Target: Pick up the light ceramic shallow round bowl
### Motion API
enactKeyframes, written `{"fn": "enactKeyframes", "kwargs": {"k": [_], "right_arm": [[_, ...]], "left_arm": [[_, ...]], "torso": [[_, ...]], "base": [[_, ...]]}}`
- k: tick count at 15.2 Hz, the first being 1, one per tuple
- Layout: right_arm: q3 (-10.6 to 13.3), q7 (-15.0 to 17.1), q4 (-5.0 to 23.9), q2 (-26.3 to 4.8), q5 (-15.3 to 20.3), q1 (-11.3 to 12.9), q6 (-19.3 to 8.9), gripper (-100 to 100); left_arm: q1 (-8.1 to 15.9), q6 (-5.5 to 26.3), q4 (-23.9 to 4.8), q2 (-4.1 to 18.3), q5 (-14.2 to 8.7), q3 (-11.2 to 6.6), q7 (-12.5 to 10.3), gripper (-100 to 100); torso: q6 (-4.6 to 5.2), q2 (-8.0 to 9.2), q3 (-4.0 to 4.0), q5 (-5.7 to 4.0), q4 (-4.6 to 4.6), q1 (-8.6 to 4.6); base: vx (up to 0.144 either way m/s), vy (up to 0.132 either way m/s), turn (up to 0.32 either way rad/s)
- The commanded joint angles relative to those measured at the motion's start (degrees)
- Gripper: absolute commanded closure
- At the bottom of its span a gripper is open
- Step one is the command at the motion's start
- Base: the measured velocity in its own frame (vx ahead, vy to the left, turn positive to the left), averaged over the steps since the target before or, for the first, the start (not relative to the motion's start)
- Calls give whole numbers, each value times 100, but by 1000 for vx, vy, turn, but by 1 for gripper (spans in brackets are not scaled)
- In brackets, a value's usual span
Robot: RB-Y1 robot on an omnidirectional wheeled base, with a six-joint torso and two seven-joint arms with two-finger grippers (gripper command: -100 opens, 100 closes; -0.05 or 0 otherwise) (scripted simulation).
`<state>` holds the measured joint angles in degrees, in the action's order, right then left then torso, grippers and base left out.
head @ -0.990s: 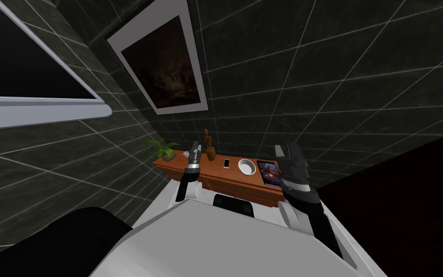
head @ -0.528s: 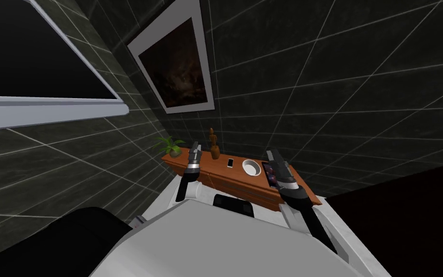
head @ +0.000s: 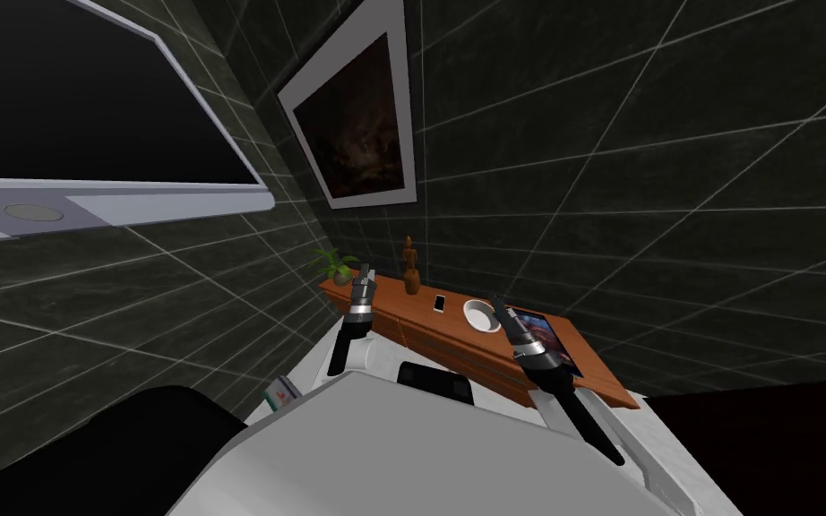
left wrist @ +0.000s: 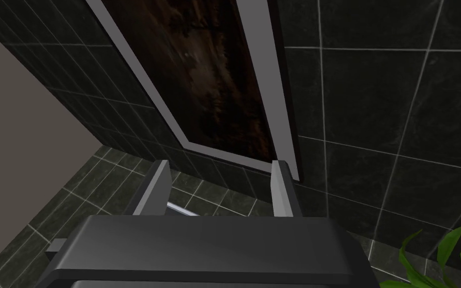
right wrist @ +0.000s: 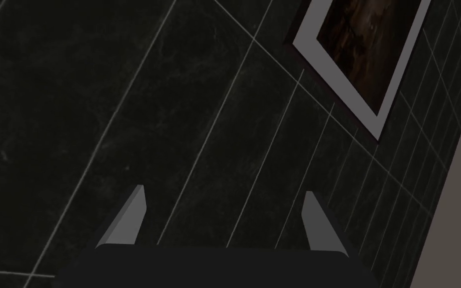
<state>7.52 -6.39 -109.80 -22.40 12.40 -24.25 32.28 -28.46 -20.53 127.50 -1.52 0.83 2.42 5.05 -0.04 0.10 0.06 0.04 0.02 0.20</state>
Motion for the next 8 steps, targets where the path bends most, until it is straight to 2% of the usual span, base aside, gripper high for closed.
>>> {"fn": "enactKeyframes", "kwargs": {"k": [1,2,3,4,5,7,8], "right_arm": [[47,-70,286,-153,98,52,-65,-100],[101,-143,440,-349,219,104,-123,-100],[101,-143,586,-349,219,104,-123,-100],[101,-143,603,-349,219,104,-123,-100],[158,-218,778,-545,343,156,-182,-100],[158,-218,908,-545,343,156,-182,-100],[218,-294,1040,-741,471,209,-243,-100]], "left_arm": [[0,0,0,0,0,0,0,0],[0,0,0,0,0,0,0,0],[0,0,0,0,0,0,0,0],[0,0,0,0,0,0,0,0],[-1,0,0,0,0,-1,0,0],[0,0,0,0,0,0,0,0],[-1,0,0,0,0,-1,0,0]], "torso": [[0,0,0,0,0,0],[2,-2,-1,0,0,-1],[0,-2,-1,0,0,-1],[2,-1,-1,0,0,-1],[5,-1,-1,0,0,-6],[2,-3,-2,-1,-1,-8],[5,-3,-2,-2,-1,-11]], "base": [[-16,51,163],[-17,54,188],[-20,51,188],[-14,31,69],[-10,36,173],[-9,29,127],[-9,37,144]]}}
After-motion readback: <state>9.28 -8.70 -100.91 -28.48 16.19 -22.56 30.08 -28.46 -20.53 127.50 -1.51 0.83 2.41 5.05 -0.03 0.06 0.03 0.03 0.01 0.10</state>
